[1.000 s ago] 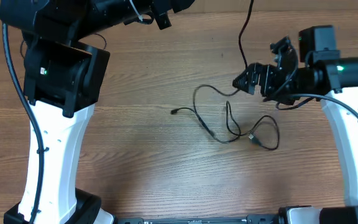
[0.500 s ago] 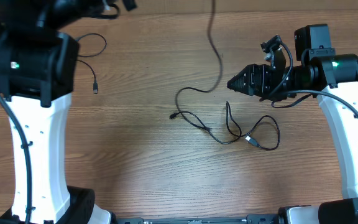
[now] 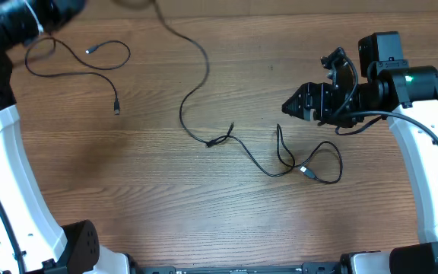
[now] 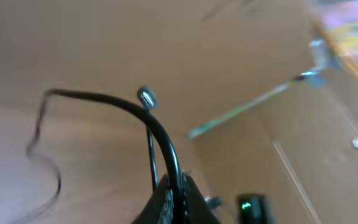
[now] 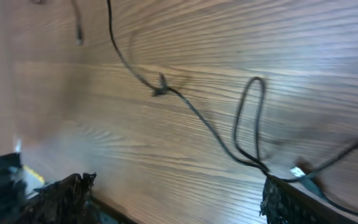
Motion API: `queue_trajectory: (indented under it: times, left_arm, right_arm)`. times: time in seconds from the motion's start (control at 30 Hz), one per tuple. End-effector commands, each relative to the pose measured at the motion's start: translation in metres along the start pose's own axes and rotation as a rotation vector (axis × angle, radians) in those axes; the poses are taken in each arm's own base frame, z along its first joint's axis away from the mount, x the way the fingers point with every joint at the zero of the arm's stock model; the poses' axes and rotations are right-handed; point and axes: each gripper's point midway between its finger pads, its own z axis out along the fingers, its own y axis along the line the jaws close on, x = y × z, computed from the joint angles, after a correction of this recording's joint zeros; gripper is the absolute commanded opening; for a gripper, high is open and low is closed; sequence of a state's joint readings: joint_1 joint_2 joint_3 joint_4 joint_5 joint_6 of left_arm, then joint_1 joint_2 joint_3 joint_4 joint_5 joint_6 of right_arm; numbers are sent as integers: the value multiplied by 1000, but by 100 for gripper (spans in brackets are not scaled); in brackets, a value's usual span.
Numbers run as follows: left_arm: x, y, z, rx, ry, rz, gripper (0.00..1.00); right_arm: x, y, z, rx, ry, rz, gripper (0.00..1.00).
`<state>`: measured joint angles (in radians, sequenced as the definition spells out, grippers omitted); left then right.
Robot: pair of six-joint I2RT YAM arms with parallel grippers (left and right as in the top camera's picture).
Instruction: Untangle cables
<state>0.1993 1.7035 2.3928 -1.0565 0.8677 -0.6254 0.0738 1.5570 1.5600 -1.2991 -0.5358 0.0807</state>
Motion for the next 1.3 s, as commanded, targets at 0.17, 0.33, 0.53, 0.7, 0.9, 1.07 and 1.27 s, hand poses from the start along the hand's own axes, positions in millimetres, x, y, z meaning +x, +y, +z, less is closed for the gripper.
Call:
queue_trajectory:
  times: [0.17, 0.33, 0.53, 0.7, 0.9, 1.07, 1.27]
  left_arm:
    - [38, 129, -65, -822, 9, 9, 4]
    - [74, 137, -76, -880, 175, 12, 4]
    - [80, 132, -70, -858, 210, 52, 4]
    - [88, 137, -65, -857, 255, 63, 4]
    - [120, 166, -54, -894, 400, 2, 4]
    - [162, 180, -37, -858, 565, -69, 4]
    - [214, 190, -24, -868, 756, -83, 4]
  right_arm:
    - [-4, -11, 1, 68, -22, 22, 90]
    - [-14, -9, 0, 61, -60, 30, 90]
    - [-18, -11, 0, 74, -76, 38, 90]
    - [-15, -24, -1, 147, -71, 51, 90]
    - [-20, -24, -2, 145, -91, 58, 92]
    - [-22, -23, -2, 142, -102, 62, 93]
    - [-24, -23, -2, 141, -107, 59, 93]
